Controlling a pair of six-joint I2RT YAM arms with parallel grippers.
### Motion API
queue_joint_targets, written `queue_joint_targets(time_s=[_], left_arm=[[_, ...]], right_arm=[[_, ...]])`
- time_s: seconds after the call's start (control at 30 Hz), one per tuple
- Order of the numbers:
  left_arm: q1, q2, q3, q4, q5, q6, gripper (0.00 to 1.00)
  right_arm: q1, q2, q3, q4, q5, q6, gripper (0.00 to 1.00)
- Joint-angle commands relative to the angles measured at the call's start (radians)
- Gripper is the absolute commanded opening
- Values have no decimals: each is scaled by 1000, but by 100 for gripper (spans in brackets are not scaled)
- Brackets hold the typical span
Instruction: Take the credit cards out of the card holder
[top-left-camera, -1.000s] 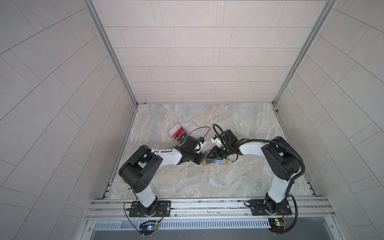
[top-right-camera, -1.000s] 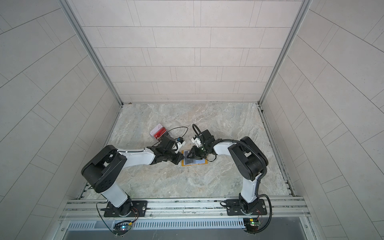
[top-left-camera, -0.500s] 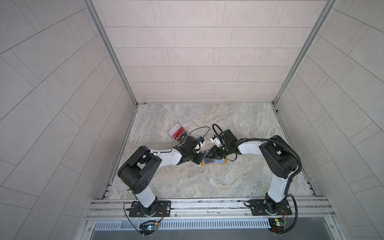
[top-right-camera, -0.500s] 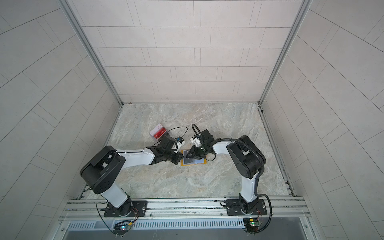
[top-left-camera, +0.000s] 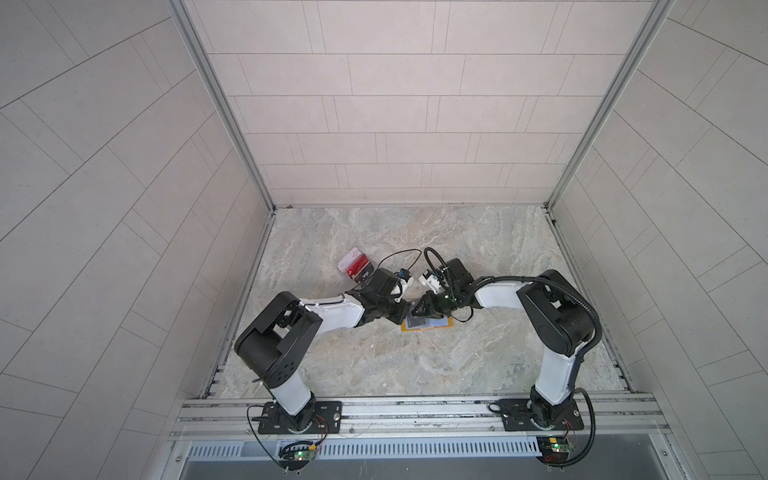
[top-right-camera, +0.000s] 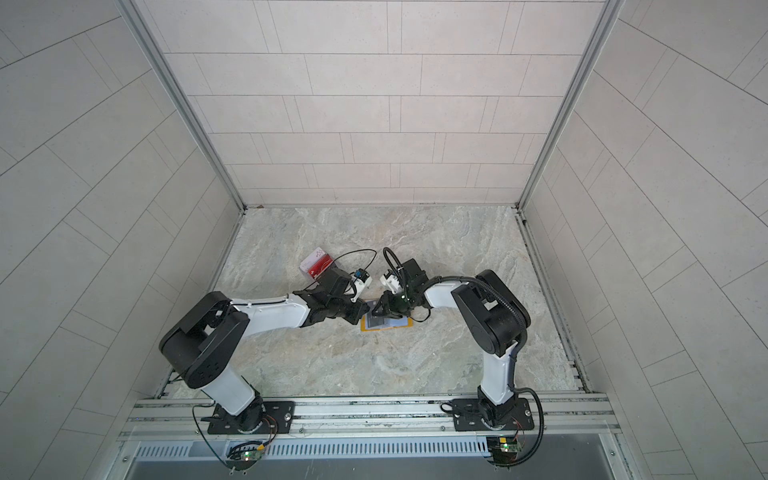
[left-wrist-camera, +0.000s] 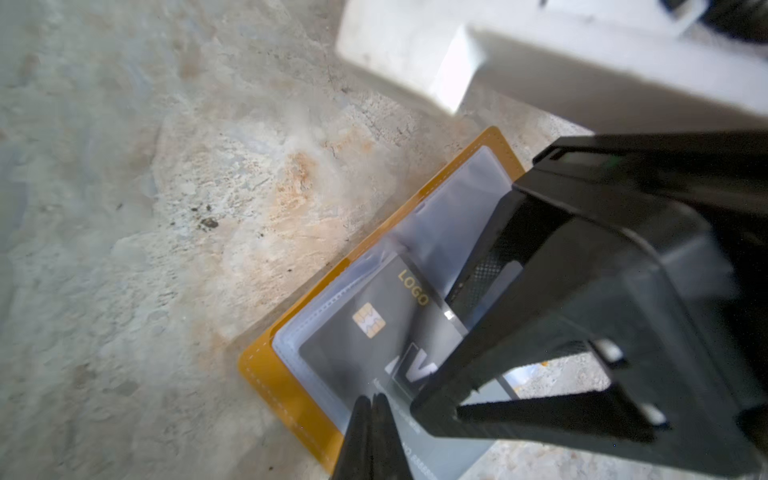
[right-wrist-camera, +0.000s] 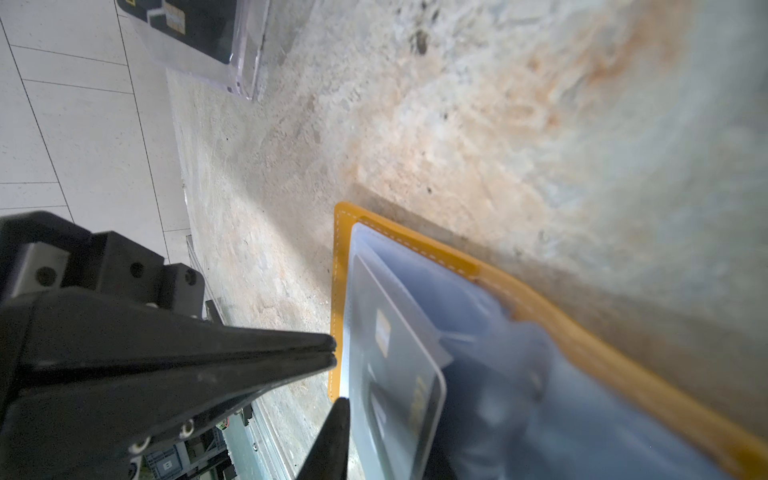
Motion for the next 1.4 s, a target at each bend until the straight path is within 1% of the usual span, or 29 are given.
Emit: queue_joint_targets(time_s=[0.0,0.7,1.37], left_arm=[[-5,20,-4,47,19,19,0],[-5,54,-71,48,-15,7,0],[-5,75,-65,35,-30,4,0]], right_arm=[[0,30,8,-20,28,-10,25],[-19,-11,21,-5,-12,-5,24],[-57,-76,-3,14,-46,7,23]])
